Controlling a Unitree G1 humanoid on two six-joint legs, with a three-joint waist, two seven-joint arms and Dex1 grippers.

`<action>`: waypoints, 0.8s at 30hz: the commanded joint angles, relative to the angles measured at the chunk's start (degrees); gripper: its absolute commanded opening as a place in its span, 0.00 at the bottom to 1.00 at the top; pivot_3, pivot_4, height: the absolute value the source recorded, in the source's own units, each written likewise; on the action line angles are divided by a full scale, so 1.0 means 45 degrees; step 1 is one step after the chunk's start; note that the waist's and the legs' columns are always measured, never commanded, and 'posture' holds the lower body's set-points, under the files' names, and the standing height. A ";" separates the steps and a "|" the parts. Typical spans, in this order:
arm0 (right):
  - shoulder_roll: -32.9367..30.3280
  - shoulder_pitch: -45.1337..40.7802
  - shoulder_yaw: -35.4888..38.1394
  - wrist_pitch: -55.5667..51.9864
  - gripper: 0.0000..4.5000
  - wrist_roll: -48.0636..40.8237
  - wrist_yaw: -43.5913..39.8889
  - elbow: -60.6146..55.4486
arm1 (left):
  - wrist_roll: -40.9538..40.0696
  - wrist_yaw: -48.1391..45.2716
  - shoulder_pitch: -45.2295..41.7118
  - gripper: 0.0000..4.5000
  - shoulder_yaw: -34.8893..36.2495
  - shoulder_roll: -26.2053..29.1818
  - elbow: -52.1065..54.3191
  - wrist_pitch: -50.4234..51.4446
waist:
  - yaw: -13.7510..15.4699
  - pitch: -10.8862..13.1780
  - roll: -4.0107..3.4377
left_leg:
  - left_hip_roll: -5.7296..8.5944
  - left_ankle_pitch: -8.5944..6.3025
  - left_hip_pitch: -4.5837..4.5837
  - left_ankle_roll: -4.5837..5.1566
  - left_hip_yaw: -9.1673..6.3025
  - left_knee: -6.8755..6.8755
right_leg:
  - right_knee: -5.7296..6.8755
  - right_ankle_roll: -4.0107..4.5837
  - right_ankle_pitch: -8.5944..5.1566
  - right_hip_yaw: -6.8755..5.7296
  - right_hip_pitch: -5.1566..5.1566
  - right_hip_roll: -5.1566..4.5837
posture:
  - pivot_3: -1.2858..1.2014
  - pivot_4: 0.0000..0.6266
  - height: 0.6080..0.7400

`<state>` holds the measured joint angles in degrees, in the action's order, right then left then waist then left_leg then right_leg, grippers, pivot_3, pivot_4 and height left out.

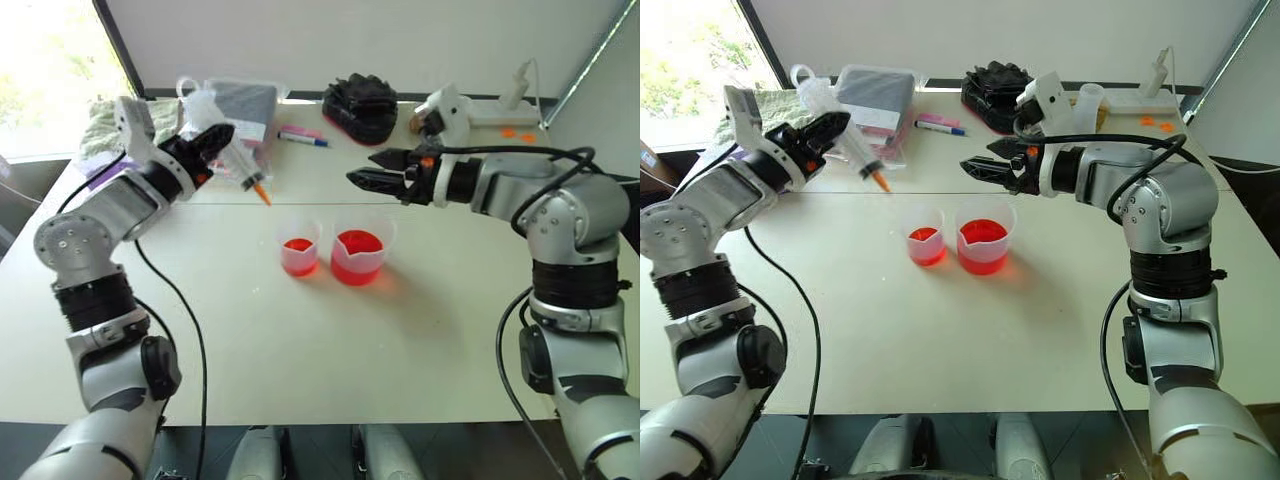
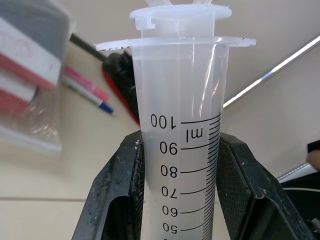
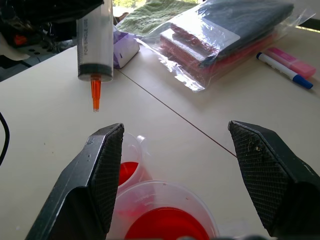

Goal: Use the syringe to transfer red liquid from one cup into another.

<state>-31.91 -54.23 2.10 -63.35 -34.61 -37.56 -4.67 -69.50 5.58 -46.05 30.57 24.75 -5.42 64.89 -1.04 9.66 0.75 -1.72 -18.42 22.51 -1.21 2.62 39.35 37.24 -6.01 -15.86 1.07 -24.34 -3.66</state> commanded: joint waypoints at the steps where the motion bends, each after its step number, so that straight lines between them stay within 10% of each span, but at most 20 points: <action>1: 0.0093 -0.0072 0.0083 0.0146 0.77 -0.0140 -0.0036 -0.0404 | -0.1051 0.0339 0.0699 0.34 -0.0106 0.0469 0.0967 0.1403 | 0.0006 0.0000 0.0000 | 0.0001 0.0011 -0.0003 -0.0019 0.0000 -0.0009 | 0.0001 0.0000 0.0000 0.0000 -0.0001 0.0001 | 0.52 0.24 1.00; 24: -0.0156 0.0240 -0.0046 -0.0692 0.77 -0.0160 0.0109 -0.0833 | -0.2619 0.2946 0.3471 0.34 -0.1423 0.0396 0.0918 0.3481 | 0.0062 0.0002 0.0009 | 0.0008 0.0033 -0.0006 -0.0058 -0.0006 -0.0028 | 0.0002 0.0003 0.0000 0.0000 -0.0009 0.0002 | 0.52 0.24 1.00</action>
<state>-31.94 -52.61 0.85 -66.35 -34.68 -37.31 -6.18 -80.57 18.87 -30.56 24.66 25.86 -1.88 80.05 -0.76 9.67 0.79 -1.68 -18.27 22.48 -1.47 2.60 39.22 37.25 -6.00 -15.86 1.07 -24.37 -3.66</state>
